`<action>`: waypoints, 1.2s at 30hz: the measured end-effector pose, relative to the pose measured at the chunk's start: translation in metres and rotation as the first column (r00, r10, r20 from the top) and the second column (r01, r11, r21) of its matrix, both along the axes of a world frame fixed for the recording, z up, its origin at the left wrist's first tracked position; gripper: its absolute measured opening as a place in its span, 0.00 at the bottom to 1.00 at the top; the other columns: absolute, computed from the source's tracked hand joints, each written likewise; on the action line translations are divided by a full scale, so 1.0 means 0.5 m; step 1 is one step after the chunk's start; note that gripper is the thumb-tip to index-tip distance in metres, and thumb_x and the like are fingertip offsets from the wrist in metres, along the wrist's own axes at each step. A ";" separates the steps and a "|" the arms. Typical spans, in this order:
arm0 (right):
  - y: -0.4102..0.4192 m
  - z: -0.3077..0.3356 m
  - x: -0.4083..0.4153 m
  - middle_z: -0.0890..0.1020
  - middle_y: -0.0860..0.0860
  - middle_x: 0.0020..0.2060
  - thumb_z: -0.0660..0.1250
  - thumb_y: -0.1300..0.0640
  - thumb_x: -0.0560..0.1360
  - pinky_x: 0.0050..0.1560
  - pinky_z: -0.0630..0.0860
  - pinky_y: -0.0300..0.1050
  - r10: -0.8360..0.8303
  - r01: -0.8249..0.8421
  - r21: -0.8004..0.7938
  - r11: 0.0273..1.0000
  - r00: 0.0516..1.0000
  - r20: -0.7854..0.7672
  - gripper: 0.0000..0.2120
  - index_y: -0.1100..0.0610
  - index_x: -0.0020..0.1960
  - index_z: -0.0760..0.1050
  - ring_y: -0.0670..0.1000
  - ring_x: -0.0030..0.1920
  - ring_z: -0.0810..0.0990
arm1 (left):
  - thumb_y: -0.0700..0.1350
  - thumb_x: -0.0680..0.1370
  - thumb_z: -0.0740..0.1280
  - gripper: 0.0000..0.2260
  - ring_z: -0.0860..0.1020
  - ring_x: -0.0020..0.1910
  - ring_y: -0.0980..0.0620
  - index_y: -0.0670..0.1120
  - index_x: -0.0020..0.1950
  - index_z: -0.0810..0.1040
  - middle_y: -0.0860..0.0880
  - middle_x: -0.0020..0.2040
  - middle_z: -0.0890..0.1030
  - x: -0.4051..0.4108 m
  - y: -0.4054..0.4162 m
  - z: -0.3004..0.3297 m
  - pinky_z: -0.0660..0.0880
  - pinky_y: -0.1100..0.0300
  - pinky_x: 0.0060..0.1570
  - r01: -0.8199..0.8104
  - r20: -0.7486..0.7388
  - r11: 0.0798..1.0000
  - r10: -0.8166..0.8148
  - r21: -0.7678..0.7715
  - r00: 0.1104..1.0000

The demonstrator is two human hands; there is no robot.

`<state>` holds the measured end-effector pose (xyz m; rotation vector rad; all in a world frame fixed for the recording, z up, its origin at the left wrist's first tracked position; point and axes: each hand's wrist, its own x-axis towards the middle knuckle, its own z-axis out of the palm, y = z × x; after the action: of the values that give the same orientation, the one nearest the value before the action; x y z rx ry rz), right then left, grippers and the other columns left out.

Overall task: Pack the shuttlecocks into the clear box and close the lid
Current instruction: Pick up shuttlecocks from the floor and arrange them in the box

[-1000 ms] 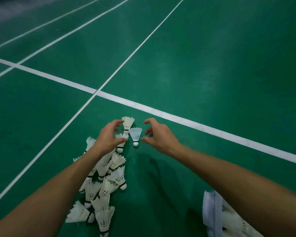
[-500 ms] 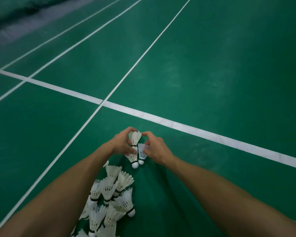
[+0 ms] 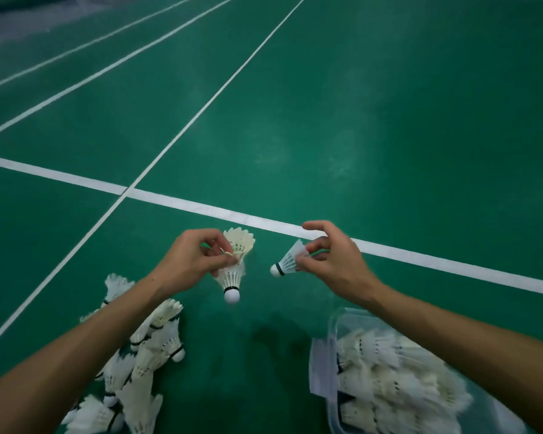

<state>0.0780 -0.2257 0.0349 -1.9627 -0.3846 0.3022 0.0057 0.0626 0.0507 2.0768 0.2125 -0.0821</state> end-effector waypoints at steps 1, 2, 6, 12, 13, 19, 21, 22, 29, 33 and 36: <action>-0.043 0.022 -0.020 0.86 0.50 0.43 0.78 0.61 0.74 0.51 0.85 0.59 -0.045 0.045 0.024 0.999 0.999 -0.011 0.25 0.49 0.67 0.75 0.55 0.43 0.89 | 0.40 0.72 0.81 0.07 0.83 0.33 0.42 0.43 0.43 0.84 0.39 0.37 0.81 -0.014 -0.039 0.023 0.79 0.52 0.38 0.037 0.021 0.999 -0.036 -0.036 0.999; -0.092 0.042 -0.046 0.85 0.50 0.42 0.78 0.62 0.74 0.52 0.85 0.58 -0.098 0.098 0.040 0.994 0.995 -0.019 0.24 0.50 0.66 0.76 0.56 0.43 0.89 | 0.40 0.71 0.81 0.07 0.83 0.33 0.41 0.44 0.42 0.83 0.35 0.38 0.81 -0.030 -0.084 0.042 0.79 0.51 0.39 0.082 0.037 0.994 -0.079 -0.068 0.996; -0.261 0.091 -0.165 0.84 0.56 0.46 0.77 0.63 0.75 0.49 0.86 0.51 -0.240 0.241 0.060 0.969 0.970 -0.036 0.22 0.53 0.66 0.76 0.59 0.43 0.87 | 0.44 0.68 0.80 0.09 0.82 0.35 0.45 0.46 0.43 0.83 0.29 0.40 0.81 -0.094 -0.254 0.070 0.80 0.51 0.38 0.215 0.112 0.966 -0.200 -0.144 0.973; -0.410 0.074 -0.311 0.82 0.54 0.47 0.78 0.61 0.75 0.44 0.85 0.45 -0.371 0.369 -0.032 0.929 0.925 -0.082 0.18 0.50 0.62 0.79 0.55 0.40 0.84 | 0.42 0.70 0.80 0.08 0.81 0.33 0.50 0.42 0.44 0.83 0.39 0.40 0.84 -0.171 -0.379 0.041 0.80 0.58 0.37 0.167 0.128 0.966 -0.143 -0.196 0.981; -0.414 0.062 -0.328 0.82 0.53 0.47 0.78 0.60 0.75 0.43 0.84 0.44 -0.354 0.352 -0.041 0.935 0.929 -0.108 0.18 0.50 0.62 0.79 0.53 0.39 0.84 | 0.41 0.70 0.80 0.08 0.80 0.33 0.50 0.42 0.44 0.83 0.39 0.41 0.84 -0.181 -0.385 0.034 0.80 0.59 0.37 0.142 0.125 0.969 -0.118 -0.203 0.985; -0.349 -0.025 -0.384 0.82 0.49 0.45 0.76 0.58 0.75 0.41 0.85 0.47 -0.152 0.113 -0.167 0.979 0.959 -0.239 0.19 0.45 0.61 0.75 0.49 0.41 0.86 | 0.37 0.71 0.79 0.07 0.81 0.32 0.54 0.42 0.45 0.83 0.48 0.38 0.85 -0.202 -0.400 0.010 0.78 0.62 0.36 0.096 0.103 0.971 -0.075 -0.219 0.992; -0.333 -0.046 -0.374 0.82 0.49 0.45 0.75 0.58 0.75 0.38 0.80 0.39 -0.109 0.044 -0.225 0.973 0.953 -0.284 0.19 0.47 0.61 0.72 0.46 0.41 0.84 | 0.39 0.71 0.80 0.07 0.81 0.33 0.54 0.43 0.44 0.84 0.46 0.40 0.85 -0.195 -0.404 0.005 0.79 0.63 0.37 0.087 0.120 0.977 -0.064 -0.196 0.991; -0.327 -0.054 -0.368 0.82 0.49 0.44 0.75 0.59 0.76 0.37 0.78 0.37 -0.098 0.021 -0.244 0.969 0.947 -0.306 0.18 0.47 0.60 0.71 0.45 0.40 0.84 | 0.40 0.70 0.80 0.07 0.81 0.33 0.54 0.44 0.44 0.84 0.44 0.41 0.84 -0.193 -0.406 0.003 0.78 0.63 0.37 0.087 0.128 0.978 -0.064 -0.188 0.990; -0.291 -0.100 -0.326 0.83 0.51 0.44 0.78 0.64 0.73 0.46 0.85 0.51 -0.057 -0.096 -0.361 0.928 0.918 -0.392 0.19 0.50 0.47 0.68 0.50 0.41 0.82 | 0.46 0.70 0.80 0.05 0.82 0.37 0.42 0.50 0.42 0.85 0.47 0.45 0.80 -0.196 -0.410 -0.012 0.79 0.47 0.40 0.148 0.124 0.983 -0.134 -0.108 0.983; -0.288 -0.110 -0.317 0.82 0.51 0.42 0.79 0.66 0.71 0.49 0.85 0.56 -0.059 -0.104 -0.318 0.942 0.884 -0.464 0.20 0.51 0.45 0.68 0.51 0.41 0.83 | 0.47 0.70 0.79 0.04 0.80 0.39 0.40 0.53 0.44 0.87 0.47 0.45 0.80 -0.192 -0.400 -0.012 0.79 0.46 0.42 0.205 0.116 0.977 -0.197 -0.064 0.974; -0.303 -0.095 -0.318 0.86 0.51 0.41 0.83 0.62 0.68 0.52 0.84 0.57 -0.015 -0.110 -0.247 0.963 0.890 -0.455 0.20 0.52 0.46 0.72 0.48 0.40 0.84 | 0.47 0.69 0.79 0.04 0.78 0.40 0.41 0.53 0.43 0.89 0.49 0.45 0.78 -0.187 -0.395 -0.002 0.77 0.50 0.41 0.257 0.069 0.964 -0.252 -0.073 0.965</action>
<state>-0.0810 -0.3770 -0.0127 -2.0646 -0.0863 0.8667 -0.0877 -0.1348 0.0497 2.0123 -0.0940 -0.1825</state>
